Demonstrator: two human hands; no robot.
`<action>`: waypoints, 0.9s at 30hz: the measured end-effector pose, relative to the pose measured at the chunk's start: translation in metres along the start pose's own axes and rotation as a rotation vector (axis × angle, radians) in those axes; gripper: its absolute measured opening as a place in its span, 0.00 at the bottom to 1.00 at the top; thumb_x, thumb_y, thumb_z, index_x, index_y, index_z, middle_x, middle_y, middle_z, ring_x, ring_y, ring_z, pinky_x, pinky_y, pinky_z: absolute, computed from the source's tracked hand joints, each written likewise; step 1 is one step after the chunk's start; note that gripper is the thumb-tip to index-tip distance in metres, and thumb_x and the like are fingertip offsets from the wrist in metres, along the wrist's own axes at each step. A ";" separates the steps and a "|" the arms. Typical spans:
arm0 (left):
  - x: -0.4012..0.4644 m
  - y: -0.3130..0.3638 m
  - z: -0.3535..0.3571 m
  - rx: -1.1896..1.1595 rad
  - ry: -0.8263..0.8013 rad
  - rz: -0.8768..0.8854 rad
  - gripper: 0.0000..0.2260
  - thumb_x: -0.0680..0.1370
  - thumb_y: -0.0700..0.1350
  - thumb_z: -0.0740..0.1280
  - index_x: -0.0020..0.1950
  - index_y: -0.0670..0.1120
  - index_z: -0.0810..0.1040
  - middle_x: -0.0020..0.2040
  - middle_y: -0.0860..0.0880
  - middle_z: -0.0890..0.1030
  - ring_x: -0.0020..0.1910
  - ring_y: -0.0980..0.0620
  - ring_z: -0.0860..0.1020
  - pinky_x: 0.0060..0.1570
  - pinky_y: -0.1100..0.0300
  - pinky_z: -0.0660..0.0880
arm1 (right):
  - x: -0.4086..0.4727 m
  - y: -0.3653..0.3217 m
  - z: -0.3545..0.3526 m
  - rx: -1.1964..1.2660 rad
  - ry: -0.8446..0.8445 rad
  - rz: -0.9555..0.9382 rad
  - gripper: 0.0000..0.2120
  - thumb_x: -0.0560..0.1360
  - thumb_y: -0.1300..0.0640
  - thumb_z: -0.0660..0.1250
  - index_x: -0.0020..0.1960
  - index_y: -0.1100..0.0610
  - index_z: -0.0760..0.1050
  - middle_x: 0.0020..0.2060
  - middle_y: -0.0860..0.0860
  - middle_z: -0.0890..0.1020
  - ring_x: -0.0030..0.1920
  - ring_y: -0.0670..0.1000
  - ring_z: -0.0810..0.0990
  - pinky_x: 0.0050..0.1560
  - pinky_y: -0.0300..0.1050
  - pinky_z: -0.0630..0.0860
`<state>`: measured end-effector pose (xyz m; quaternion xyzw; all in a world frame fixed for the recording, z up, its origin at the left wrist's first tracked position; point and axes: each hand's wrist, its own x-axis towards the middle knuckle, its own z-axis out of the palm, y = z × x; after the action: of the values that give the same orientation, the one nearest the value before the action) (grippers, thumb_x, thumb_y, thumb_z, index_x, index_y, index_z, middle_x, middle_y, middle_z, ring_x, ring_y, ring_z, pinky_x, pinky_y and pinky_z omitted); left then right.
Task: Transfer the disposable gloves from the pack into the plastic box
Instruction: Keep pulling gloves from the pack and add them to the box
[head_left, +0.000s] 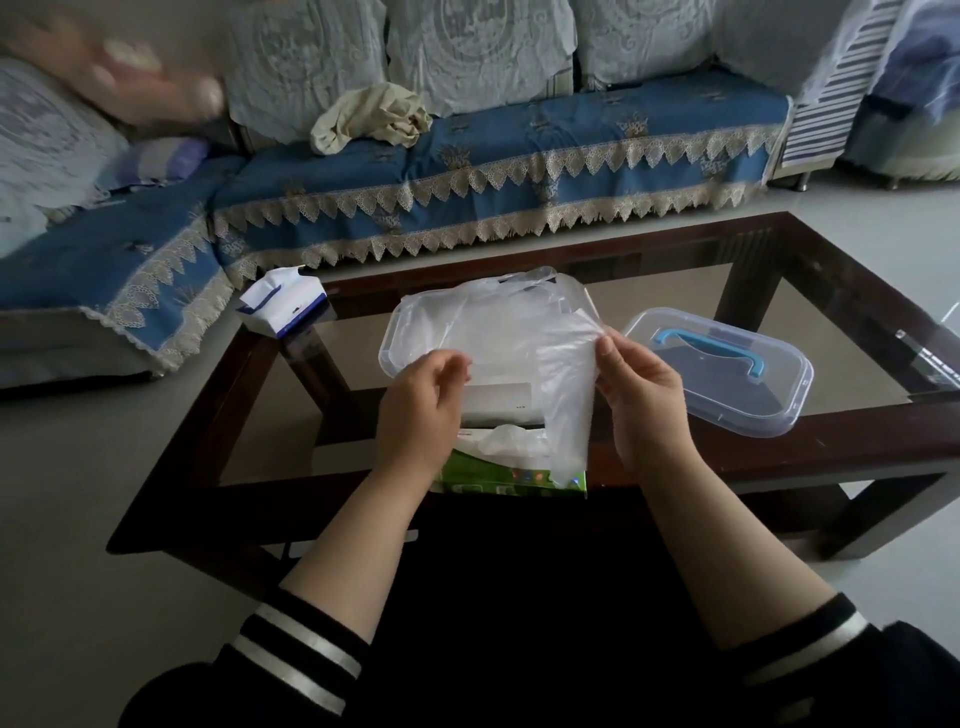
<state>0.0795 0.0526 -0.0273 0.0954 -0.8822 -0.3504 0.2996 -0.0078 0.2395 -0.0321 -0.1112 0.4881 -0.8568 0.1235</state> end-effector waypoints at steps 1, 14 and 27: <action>0.004 0.014 -0.001 -0.142 -0.059 -0.038 0.35 0.72 0.75 0.48 0.57 0.50 0.77 0.47 0.57 0.82 0.47 0.60 0.80 0.44 0.70 0.75 | -0.001 0.003 0.002 -0.022 0.020 -0.036 0.21 0.67 0.50 0.73 0.55 0.62 0.80 0.55 0.55 0.82 0.58 0.57 0.80 0.63 0.61 0.73; 0.012 0.068 0.035 -0.433 0.142 0.000 0.16 0.80 0.36 0.63 0.60 0.54 0.63 0.45 0.49 0.81 0.38 0.57 0.81 0.43 0.66 0.77 | 0.004 0.015 0.023 -0.671 0.414 -0.891 0.15 0.76 0.57 0.67 0.63 0.56 0.76 0.52 0.55 0.73 0.56 0.52 0.71 0.58 0.44 0.69; 0.136 -0.029 0.002 0.160 0.038 -0.163 0.10 0.81 0.37 0.58 0.49 0.48 0.77 0.52 0.51 0.78 0.48 0.54 0.76 0.44 0.63 0.73 | 0.086 0.017 0.061 -1.765 -0.341 -0.589 0.36 0.74 0.30 0.54 0.77 0.44 0.49 0.77 0.51 0.57 0.75 0.58 0.54 0.72 0.59 0.57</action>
<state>-0.0320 -0.0194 0.0153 0.1970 -0.8909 -0.3004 0.2780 -0.0679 0.1541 -0.0105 -0.4069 0.8878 -0.1467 -0.1572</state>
